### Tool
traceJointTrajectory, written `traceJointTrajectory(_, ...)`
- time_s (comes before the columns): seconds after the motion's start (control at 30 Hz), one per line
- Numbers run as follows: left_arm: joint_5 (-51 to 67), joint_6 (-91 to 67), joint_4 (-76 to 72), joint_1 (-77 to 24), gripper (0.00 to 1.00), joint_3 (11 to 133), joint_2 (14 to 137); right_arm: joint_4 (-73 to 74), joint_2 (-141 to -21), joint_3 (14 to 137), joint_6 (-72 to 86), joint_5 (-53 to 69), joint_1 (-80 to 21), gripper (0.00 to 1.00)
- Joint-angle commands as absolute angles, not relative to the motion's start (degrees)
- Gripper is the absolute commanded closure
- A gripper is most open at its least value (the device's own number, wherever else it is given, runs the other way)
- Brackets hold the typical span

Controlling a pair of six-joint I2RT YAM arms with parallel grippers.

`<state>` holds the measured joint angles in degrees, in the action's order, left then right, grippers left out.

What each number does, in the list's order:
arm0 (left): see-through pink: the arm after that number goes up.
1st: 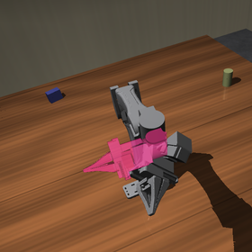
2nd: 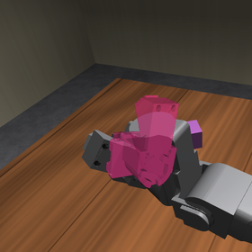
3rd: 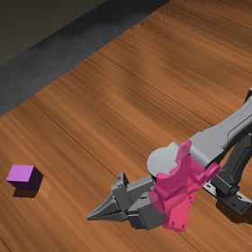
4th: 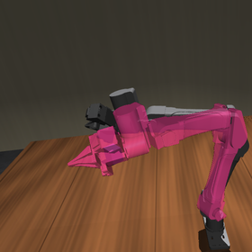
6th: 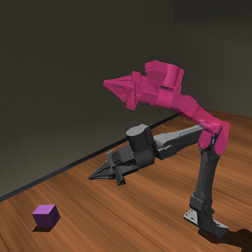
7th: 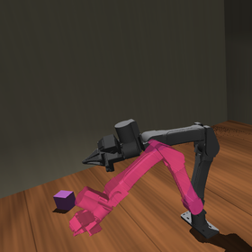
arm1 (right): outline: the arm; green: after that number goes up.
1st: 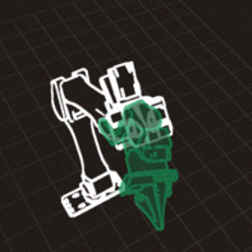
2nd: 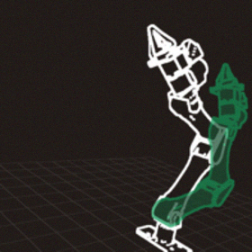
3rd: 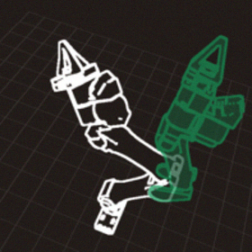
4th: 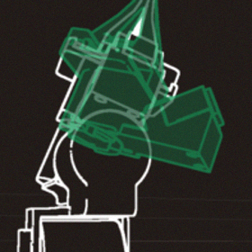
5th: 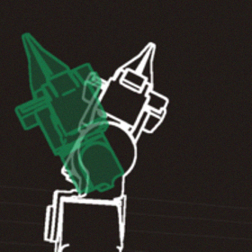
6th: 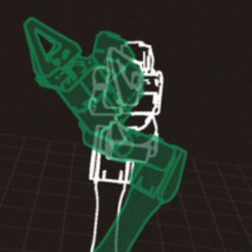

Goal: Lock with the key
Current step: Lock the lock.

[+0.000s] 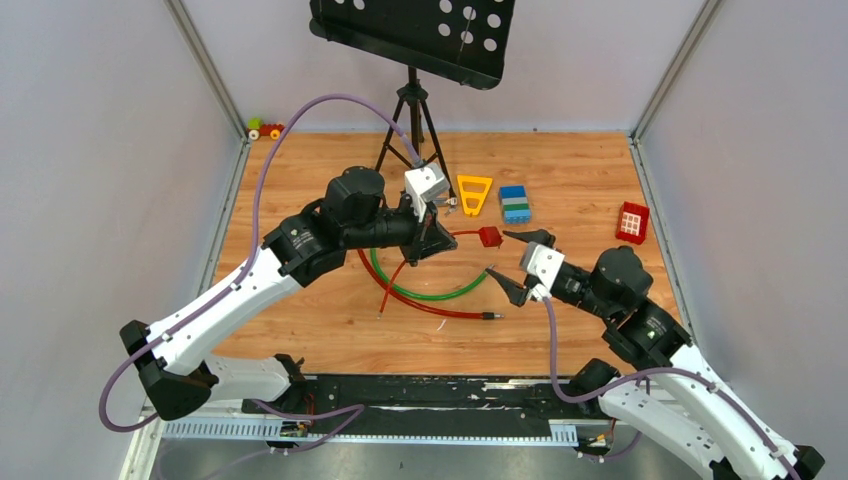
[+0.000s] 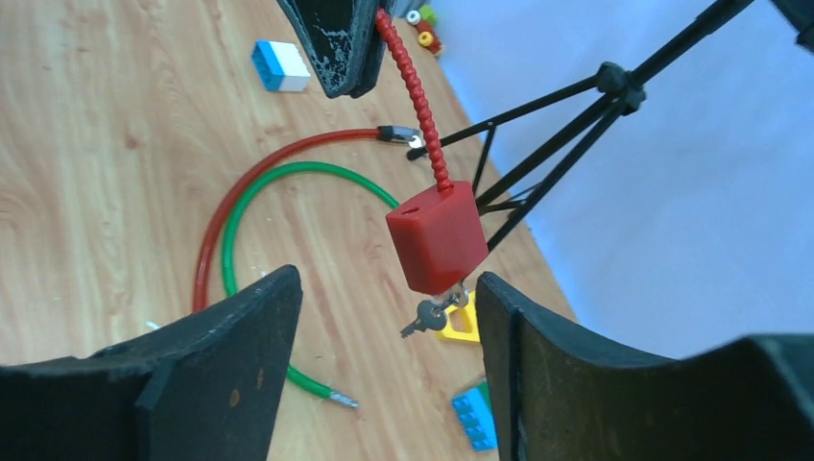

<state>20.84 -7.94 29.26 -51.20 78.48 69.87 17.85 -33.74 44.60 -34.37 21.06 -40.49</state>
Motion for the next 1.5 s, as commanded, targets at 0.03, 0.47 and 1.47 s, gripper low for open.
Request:
traceJointTrajectory(0.03,21.44,-16.31,21.76,-51.24,1.00,79.37,69.38,9.75,-35.82,44.72,-41.01,17.08,-41.16,0.38)
traceJointTrajectory(0.47,24.17,-17.31,21.77,-51.24,1.00,79.61,69.74,4.25,-38.53,43.36,-46.09,11.33,-43.72,0.67)
traceJointTrajectory(1.47,15.02,-3.18,9.64,-51.24,0.00,81.35,50.17,7.36,-32.01,40.78,-32.02,16.15,-43.97,1.00)
